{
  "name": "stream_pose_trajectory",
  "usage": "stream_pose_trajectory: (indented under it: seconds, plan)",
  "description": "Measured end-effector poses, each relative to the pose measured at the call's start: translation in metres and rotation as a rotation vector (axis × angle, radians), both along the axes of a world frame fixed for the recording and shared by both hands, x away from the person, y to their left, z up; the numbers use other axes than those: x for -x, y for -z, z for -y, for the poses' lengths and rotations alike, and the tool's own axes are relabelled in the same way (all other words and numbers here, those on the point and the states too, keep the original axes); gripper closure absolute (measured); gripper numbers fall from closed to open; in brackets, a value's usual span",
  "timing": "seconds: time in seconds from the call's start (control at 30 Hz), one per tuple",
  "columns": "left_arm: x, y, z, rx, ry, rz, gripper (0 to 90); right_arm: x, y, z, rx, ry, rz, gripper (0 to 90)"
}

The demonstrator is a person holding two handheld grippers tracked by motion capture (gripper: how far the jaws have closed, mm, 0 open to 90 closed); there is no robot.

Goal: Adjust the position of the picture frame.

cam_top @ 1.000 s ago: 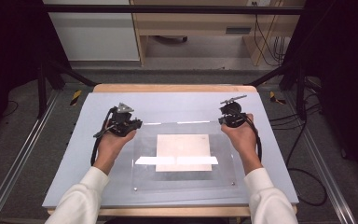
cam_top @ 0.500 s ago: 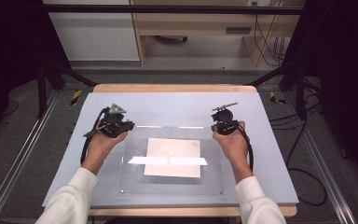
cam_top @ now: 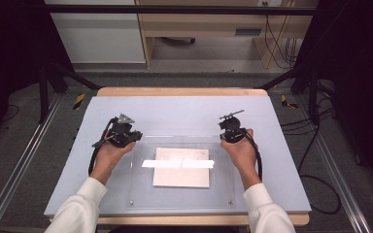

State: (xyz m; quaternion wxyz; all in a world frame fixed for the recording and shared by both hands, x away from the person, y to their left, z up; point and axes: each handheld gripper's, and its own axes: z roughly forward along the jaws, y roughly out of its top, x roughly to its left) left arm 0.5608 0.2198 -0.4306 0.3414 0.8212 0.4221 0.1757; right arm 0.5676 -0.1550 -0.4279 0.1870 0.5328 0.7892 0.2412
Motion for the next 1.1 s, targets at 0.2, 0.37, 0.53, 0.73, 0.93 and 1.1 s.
stream_pose_trajectory:
  seconds: [0.2,0.37,0.53,0.73,0.93,1.1]
  plan:
    - [-0.005,0.009,0.000,0.012,-0.007,-0.022,83.5,-0.001,0.007,0.001,-0.010,-0.004,-0.008,85.3]
    - [-0.008,0.016,0.000,0.018,-0.009,-0.041,83.6,0.000,0.014,0.003,-0.022,0.000,-0.005,85.3]
    - [-0.010,0.019,0.001,-0.001,-0.013,-0.043,84.0,0.001,0.021,0.004,-0.044,0.008,0.001,85.3]
    - [-0.008,0.021,0.002,0.001,-0.038,-0.035,84.2,0.000,0.023,0.004,-0.052,0.001,0.006,85.3]
    - [-0.008,0.023,0.003,-0.003,-0.047,-0.037,84.3,-0.001,0.025,0.005,-0.053,-0.004,0.008,85.2]
    - [-0.007,0.025,0.003,-0.003,-0.056,-0.031,84.4,-0.001,0.028,0.005,-0.064,0.000,0.015,85.2]
